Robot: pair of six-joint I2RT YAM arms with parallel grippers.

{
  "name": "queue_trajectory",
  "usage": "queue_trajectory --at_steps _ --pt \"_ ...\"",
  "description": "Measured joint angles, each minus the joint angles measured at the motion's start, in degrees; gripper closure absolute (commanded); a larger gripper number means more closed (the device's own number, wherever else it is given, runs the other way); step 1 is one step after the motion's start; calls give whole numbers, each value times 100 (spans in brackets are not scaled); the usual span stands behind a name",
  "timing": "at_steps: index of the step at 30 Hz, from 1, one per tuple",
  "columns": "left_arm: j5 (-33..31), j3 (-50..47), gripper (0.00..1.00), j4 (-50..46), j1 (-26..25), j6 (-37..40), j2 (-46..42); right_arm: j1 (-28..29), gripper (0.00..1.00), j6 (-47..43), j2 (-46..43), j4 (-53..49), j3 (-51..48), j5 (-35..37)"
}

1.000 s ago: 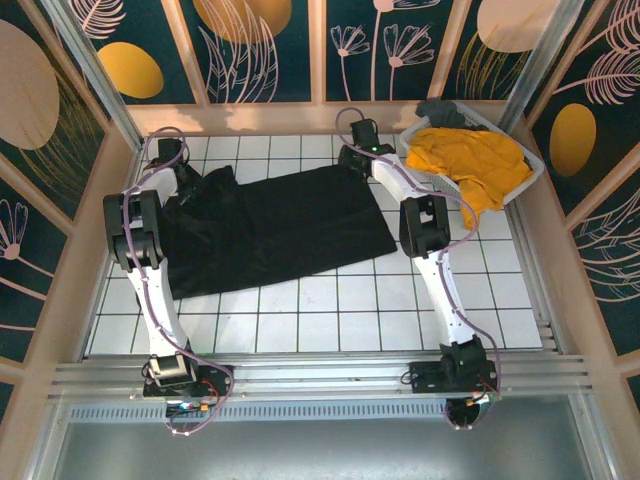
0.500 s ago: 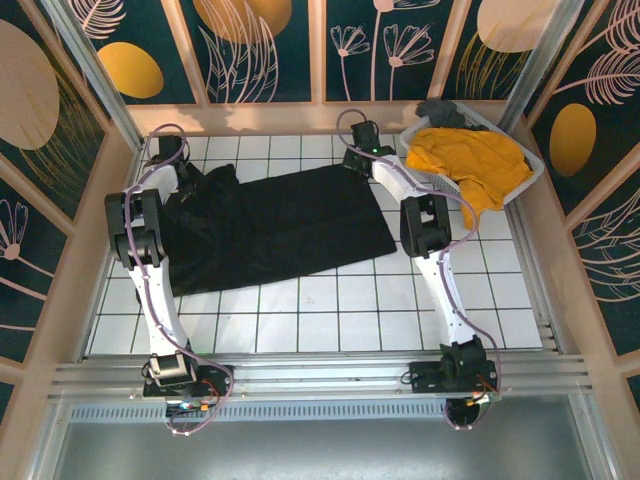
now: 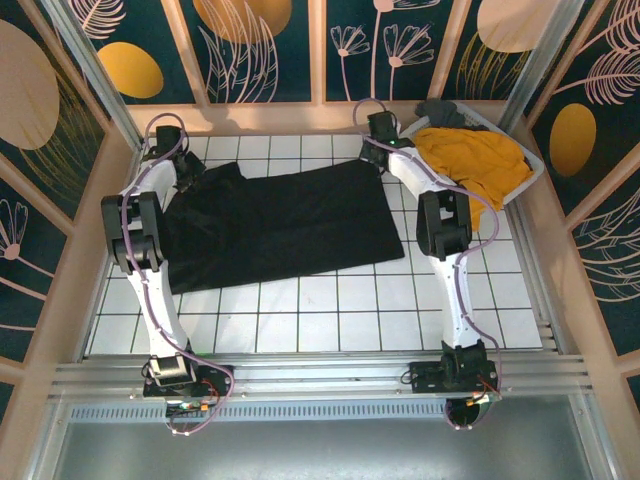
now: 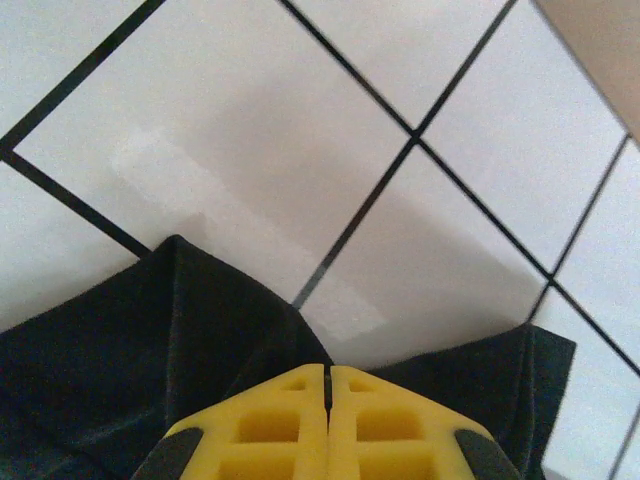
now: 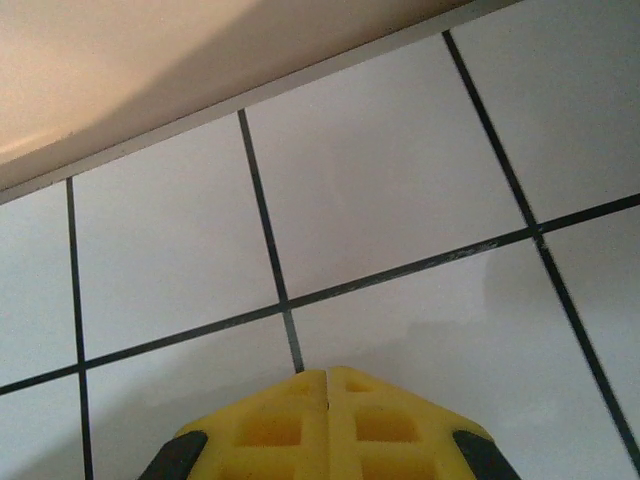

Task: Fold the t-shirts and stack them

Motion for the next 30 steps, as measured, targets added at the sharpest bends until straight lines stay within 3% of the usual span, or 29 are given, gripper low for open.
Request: queue_trajectory --at_steps 9,15,30 --pt "76 -17 100 101 -13 55 -236 -107 100 -4 -2 -101 -87 -372" --pt "131 -603 100 210 -116 101 -933 -107 100 -9 -247 -28 -647 -422" --pt "-514 -3952 100 -35 -223 -492 -4802 -107 100 111 -2658 894 -3928 -306"
